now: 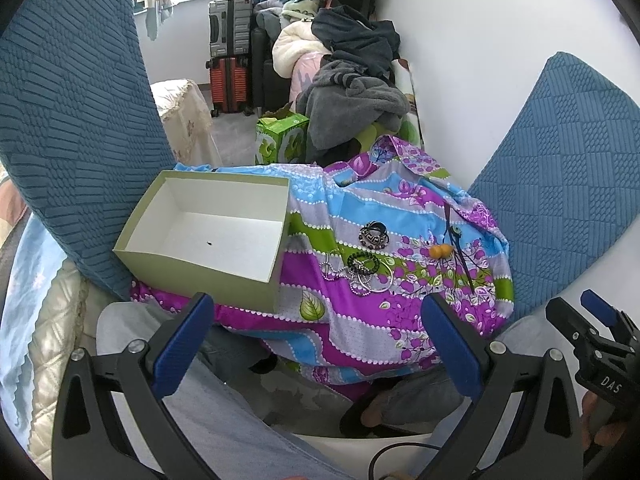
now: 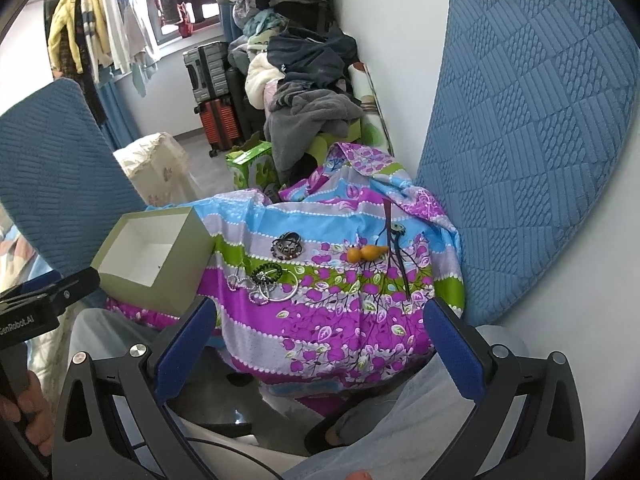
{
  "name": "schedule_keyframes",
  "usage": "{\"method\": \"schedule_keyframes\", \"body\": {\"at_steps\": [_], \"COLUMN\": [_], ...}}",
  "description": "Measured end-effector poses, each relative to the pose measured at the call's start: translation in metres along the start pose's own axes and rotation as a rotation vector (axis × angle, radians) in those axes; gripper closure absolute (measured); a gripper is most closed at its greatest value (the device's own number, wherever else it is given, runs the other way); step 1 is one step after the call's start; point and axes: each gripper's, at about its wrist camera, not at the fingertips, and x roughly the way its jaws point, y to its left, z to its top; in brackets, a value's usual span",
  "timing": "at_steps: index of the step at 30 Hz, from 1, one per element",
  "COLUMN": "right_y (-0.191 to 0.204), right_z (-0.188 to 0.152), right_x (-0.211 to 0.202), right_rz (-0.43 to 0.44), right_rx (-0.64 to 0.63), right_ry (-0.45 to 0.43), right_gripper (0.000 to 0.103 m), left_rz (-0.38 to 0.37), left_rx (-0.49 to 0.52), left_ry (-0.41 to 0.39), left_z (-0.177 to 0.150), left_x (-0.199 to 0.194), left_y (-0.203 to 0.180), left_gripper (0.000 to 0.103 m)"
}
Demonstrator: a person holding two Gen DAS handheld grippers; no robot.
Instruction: Organize jewelry
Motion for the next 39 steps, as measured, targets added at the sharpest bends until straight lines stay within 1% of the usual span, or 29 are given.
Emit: {"method": "schedule_keyframes", "body": {"at_steps": [1, 7, 10, 11, 18, 20, 23, 26, 28, 30, 34, 39], "right_y": [0.0, -0.002, -0.004, -0.004, -0.008, -0.011, -0.014, -0.016, -0.019, -0.023, -0.034, -0.046], "right_z": [0.0, -0.001, -0.002, -0.002, 0.004, 0.008, 0.015, 0.022, 0.026, 0.03, 0.035, 0.032], "right_x": [0.0, -0.001, -0.002, -0.002, -0.002, -0.001, 0.003, 0.009, 0.014, 0.021, 0.037, 0.069], "right_rz": [0.002, -0.001, -0.005, -0.007, -0.011, -0.013, -0.007, 0.003, 0.011, 0.009, 0.01, 0.014], "right_rx": [0.0, -0.005, 0.003, 0.004, -0.004, -0.002, 0.002, -0.007, -0.004, 0.008, 0.027, 0.054], "right_ry": [0.001, -0.001, -0.005, -0.004, -0.026, -0.036, -0.046, -0.066, -0.076, -0.092, -0.112, -0.08], "right_gripper": [0.0, 0.0, 0.0, 0.0, 0.0, 0.0, 0.0, 0.0, 0.0, 0.0, 0.012, 0.023], "left_rz": [0.004, 0.004, -0.011, -0.011, -0.012, -0.018, -0.058, -0.067, -0.079, -0.095, -0.114, -0.128], "left_rx": [0.001, 0.003, 0.002, 0.005, 0.014, 0.014, -0.014, 0.005, -0.002, 0.008, 0.006, 0.015], "left_ry": [-0.003, -0.005, 0.004, 0.003, -0.026, -0.034, -0.052, -0.043, -0.044, -0.03, -0.005, -0.005], "left_z": [-0.002, -0.001, -0.001, -0.001, 0.008, 0.013, 0.017, 0.022, 0.025, 0.027, 0.03, 0.031], "left_x": [-0.001, 0.002, 0.007, 0.002, 0.002, 0.001, 0.004, 0.014, 0.02, 0.03, 0.051, 0.072], "left_y": [0.005, 0.003, 0.001, 0.0, -0.005, -0.001, -0.001, -0.006, -0.008, -0.01, -0.012, -0.015], "left_gripper": [0.001, 0.001, 0.001, 0.001, 0.001, 0.001, 0.001, 0.001, 0.001, 0.001, 0.001, 0.001]}}
